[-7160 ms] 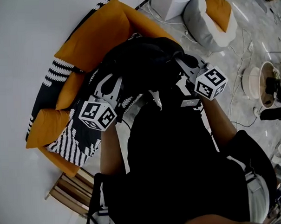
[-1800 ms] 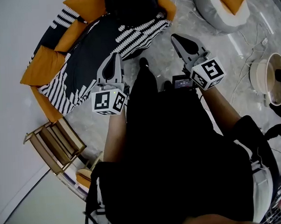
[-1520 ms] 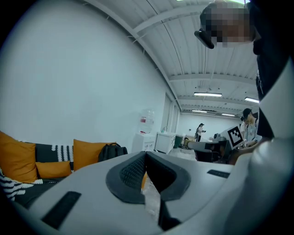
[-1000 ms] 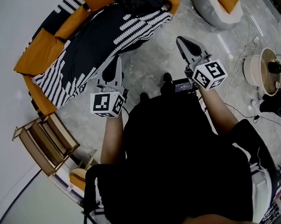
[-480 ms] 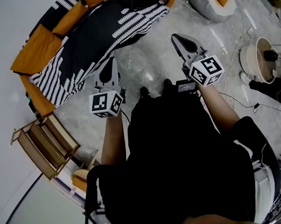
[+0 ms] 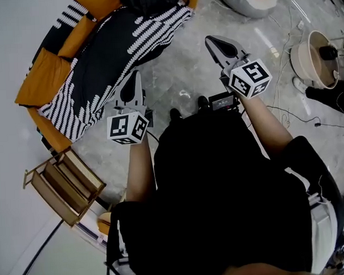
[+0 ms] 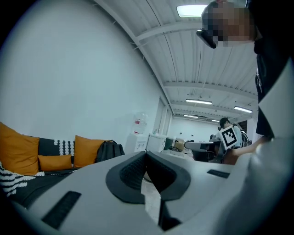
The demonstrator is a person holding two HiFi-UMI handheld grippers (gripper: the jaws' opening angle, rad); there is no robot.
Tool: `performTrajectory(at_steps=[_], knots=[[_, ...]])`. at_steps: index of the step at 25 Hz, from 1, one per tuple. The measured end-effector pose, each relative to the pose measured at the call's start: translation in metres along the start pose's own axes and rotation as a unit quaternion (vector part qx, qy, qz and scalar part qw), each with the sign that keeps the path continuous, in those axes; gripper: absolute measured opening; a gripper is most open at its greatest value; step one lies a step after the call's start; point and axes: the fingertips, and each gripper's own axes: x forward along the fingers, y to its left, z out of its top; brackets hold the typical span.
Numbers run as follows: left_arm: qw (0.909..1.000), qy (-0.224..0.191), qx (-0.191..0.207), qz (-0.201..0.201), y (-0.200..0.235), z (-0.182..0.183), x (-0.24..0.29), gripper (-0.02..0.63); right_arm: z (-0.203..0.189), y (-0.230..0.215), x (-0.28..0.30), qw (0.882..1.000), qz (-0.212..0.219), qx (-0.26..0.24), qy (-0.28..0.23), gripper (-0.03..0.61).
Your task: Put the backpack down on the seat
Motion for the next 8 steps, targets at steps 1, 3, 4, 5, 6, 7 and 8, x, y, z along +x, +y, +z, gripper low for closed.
performTrajectory(at_steps=[1, 3, 4, 5, 6, 7, 8], knots=[[1.0, 0.001, -0.001, -0.001, -0.004, -0.001, 0.003, 0.017, -0.002, -0.003, -0.005, 1.0, -0.001, 0.004, 0.001, 0.031], [1.0, 0.006, -0.004, -0.005, -0.013, -0.003, 0.008, 0.017, -0.006, -0.009, -0.015, 1.0, -0.003, 0.01, 0.003, 0.031], [0.9999, 0.008, -0.005, -0.006, -0.017, -0.004, 0.011, 0.017, -0.008, -0.013, -0.018, 1.0, -0.003, 0.014, 0.005, 0.032], [0.9999, 0.01, -0.004, -0.008, -0.021, -0.006, 0.013, 0.017, -0.009, -0.016, -0.021, 1.0, -0.003, 0.018, 0.005, 0.032], [0.9999, 0.012, -0.003, -0.009, -0.024, -0.007, 0.016, 0.017, -0.01, -0.02, -0.023, 1.0, -0.004, 0.02, 0.005, 0.032], [0.9999, 0.013, -0.002, -0.01, -0.026, -0.008, 0.018, 0.017, -0.01, -0.023, -0.025, 1.0, -0.004, 0.022, 0.004, 0.031], [0.9998, 0.015, -0.001, -0.011, -0.029, -0.009, 0.021, 0.017, -0.01, -0.026, -0.027, 1.0, -0.004, 0.024, 0.003, 0.032]])
